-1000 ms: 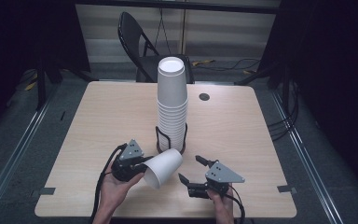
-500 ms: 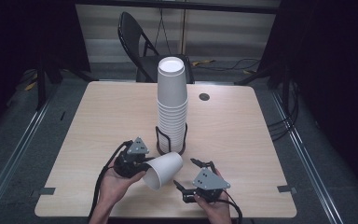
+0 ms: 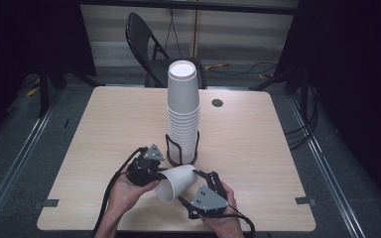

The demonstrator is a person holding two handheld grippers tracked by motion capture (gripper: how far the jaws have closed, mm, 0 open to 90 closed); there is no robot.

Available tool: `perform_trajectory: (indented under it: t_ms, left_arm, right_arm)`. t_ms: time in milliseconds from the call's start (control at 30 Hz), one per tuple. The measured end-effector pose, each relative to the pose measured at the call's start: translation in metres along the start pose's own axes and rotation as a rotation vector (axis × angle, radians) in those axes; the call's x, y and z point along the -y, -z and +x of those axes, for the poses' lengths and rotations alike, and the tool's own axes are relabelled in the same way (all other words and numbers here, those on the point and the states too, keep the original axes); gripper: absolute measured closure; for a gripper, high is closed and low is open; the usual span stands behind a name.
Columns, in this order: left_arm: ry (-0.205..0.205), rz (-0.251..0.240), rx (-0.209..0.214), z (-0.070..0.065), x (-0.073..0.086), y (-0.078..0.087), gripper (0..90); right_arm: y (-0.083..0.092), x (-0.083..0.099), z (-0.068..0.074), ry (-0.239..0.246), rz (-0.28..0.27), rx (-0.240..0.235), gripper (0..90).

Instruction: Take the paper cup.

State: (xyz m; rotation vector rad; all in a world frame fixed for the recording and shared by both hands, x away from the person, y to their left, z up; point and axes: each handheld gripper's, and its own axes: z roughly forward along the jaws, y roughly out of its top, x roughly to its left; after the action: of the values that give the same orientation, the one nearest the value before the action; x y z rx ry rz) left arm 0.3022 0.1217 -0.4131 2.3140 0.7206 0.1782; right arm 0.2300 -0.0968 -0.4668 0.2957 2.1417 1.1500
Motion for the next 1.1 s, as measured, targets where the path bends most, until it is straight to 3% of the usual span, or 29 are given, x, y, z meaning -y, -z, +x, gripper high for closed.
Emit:
perform_trajectory:
  t_ms: [200,333,500,733,900,1100]
  left_arm:
    - [-0.001,0.040,0.018,0.000,-0.004,-0.002,86.0]
    - [-0.007,0.070,0.032,0.000,-0.007,-0.005,86.1]
    - [-0.007,0.080,0.056,-0.002,-0.011,-0.010,86.9]
    - [-0.008,0.067,0.070,-0.005,-0.015,-0.012,87.2]
    - [-0.019,0.052,0.106,-0.008,-0.017,-0.014,87.2]
    - [-0.002,0.021,0.116,-0.009,-0.017,-0.013,88.2]
  right_arm:
    - [-0.003,-0.005,0.007,0.030,-0.020,-0.003,8.0]
    - [-0.006,-0.011,0.014,0.085,-0.021,0.002,7.8]
    - [-0.009,-0.016,0.019,0.109,-0.030,0.006,7.4]
    - [-0.014,-0.021,0.019,0.106,-0.043,0.012,7.4]
    - [-0.013,-0.027,0.021,0.124,-0.081,0.015,7.8]
    - [-0.014,-0.030,0.018,0.116,-0.083,0.038,8.0]
